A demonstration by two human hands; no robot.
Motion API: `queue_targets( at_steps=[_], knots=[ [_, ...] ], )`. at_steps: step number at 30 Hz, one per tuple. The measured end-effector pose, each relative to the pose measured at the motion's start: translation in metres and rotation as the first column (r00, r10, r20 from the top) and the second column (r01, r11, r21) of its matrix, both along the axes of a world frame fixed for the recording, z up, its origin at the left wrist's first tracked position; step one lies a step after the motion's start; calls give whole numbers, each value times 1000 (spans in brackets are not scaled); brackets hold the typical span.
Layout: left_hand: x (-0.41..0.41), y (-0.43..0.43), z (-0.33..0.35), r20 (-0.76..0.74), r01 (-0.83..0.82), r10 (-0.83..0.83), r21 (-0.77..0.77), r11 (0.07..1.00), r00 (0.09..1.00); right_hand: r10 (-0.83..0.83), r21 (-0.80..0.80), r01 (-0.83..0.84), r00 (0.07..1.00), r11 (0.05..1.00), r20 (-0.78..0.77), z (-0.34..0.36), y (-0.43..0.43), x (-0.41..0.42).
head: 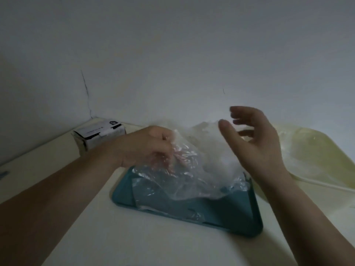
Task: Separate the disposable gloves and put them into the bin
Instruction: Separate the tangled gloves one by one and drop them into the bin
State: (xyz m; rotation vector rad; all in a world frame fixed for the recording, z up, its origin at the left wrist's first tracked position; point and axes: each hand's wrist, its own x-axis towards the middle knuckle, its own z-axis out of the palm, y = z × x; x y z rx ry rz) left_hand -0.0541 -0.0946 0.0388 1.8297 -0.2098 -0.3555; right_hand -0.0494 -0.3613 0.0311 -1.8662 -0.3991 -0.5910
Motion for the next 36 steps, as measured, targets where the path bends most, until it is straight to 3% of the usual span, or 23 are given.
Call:
queue_targets(
  at_steps=[2,3,5,6,8,10,11,13,14,15,18,21,25,27,28,32,36],
  knots=[
    [-3,-15,8,37,134,-138,98,986,990,211,-127,-237,959,963,-191,4,5,-7],
    [-4,-22,11,54,180,-185,87,980,981,326,-108,-375,890,921,-318,2,9,-8],
    [-6,-32,16,123,182,-192,85,980,974,505,84,-536,718,840,-479,-5,12,-5],
    [-7,-35,16,169,141,-154,84,986,974,529,141,-536,690,832,-494,-10,13,-2],
    [-5,-32,10,205,3,-15,58,998,979,473,115,-484,730,868,-493,-18,11,5],
    [-2,-19,-5,242,-181,127,212,960,962,404,70,-427,774,902,-487,-25,8,13],
    [-1,-8,-15,285,-234,117,422,876,951,390,62,-413,785,909,-481,-26,8,15],
    [-4,11,-36,211,-184,10,826,532,977,374,41,-403,801,914,-468,-28,8,17],
    [-7,19,-49,130,-122,6,916,382,992,367,26,-401,808,916,-460,-29,9,18],
    [-11,25,-61,76,-82,33,937,340,997,367,18,-404,812,915,-455,-31,10,18],
    [-17,32,-82,57,-75,50,839,538,997,374,10,-414,812,910,-448,-34,13,18],
    [-23,27,-74,130,-112,26,712,693,991,345,17,-373,839,927,-421,-32,15,15],
    [-27,8,-26,264,-233,163,261,937,951,394,47,-408,836,912,-383,-13,11,4],
    [-26,-7,2,281,-202,179,56,978,943,397,42,-409,847,911,-353,2,6,-1],
    [-25,-17,13,294,-175,160,26,984,942,364,19,-379,872,925,-327,11,2,-2],
    [-9,-59,43,390,-112,51,134,985,920,55,-132,-76,986,988,-157,46,-41,17],
    [8,-97,58,411,-30,-75,243,970,909,-266,-250,229,955,941,-127,63,-107,55]
  ],
)
